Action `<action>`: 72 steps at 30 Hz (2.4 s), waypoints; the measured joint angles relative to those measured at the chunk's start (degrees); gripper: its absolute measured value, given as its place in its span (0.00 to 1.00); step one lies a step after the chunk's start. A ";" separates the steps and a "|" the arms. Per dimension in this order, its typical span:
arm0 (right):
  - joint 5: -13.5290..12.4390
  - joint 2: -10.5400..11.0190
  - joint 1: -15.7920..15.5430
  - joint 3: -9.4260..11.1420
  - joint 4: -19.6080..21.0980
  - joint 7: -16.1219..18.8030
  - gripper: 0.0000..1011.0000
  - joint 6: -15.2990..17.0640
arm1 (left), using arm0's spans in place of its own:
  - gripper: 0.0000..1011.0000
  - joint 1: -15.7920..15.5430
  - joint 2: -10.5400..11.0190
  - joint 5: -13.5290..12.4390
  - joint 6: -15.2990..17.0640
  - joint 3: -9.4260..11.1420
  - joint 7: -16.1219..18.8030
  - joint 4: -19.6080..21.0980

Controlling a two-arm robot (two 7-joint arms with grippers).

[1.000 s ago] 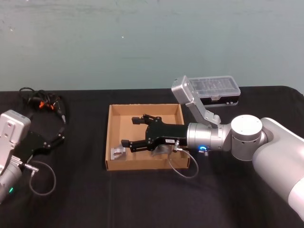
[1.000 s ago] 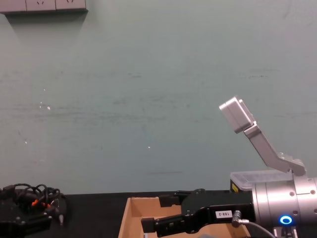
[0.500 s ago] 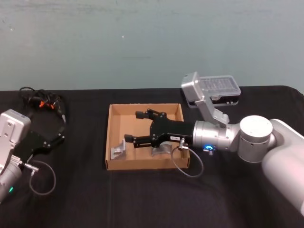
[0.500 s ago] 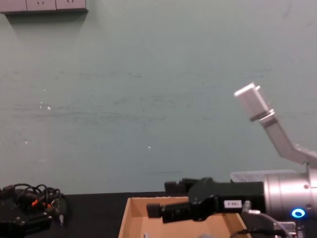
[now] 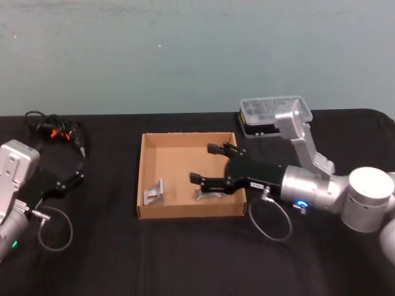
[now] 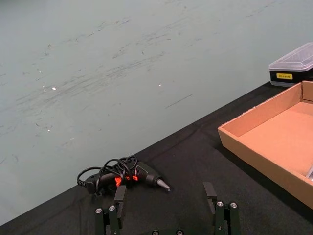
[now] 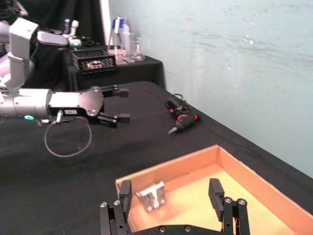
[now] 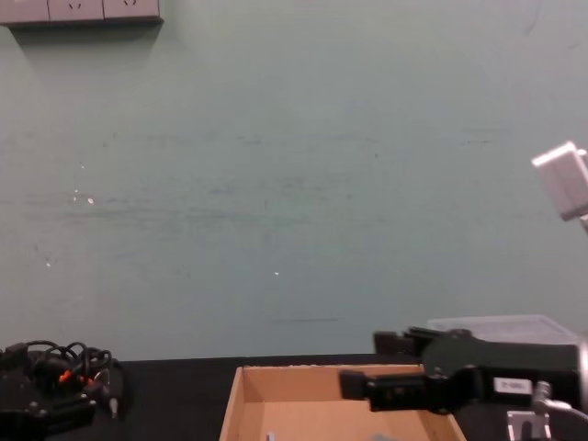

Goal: Use one hand to pick up the angle iron from the table and place it into the box.

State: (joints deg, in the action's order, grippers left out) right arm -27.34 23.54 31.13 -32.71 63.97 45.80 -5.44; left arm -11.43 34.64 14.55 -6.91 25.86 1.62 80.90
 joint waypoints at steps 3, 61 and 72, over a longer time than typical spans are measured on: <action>-0.34 1.21 -1.37 0.69 1.20 -1.21 0.99 0.61 | 0.99 0.00 0.00 0.00 0.00 0.00 0.00 0.00; 3.31 0.64 -12.59 13.71 4.73 -23.92 0.99 7.87 | 0.99 0.00 0.00 0.00 0.00 0.00 0.00 0.00; 4.03 -2.15 -10.64 14.64 0.83 -23.71 0.99 9.02 | 0.99 0.00 0.00 0.00 0.00 0.00 0.00 0.00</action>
State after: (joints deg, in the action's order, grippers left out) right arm -23.31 21.39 20.50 -18.07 64.80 22.09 3.58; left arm -11.43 34.65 14.55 -6.91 25.86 1.62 80.90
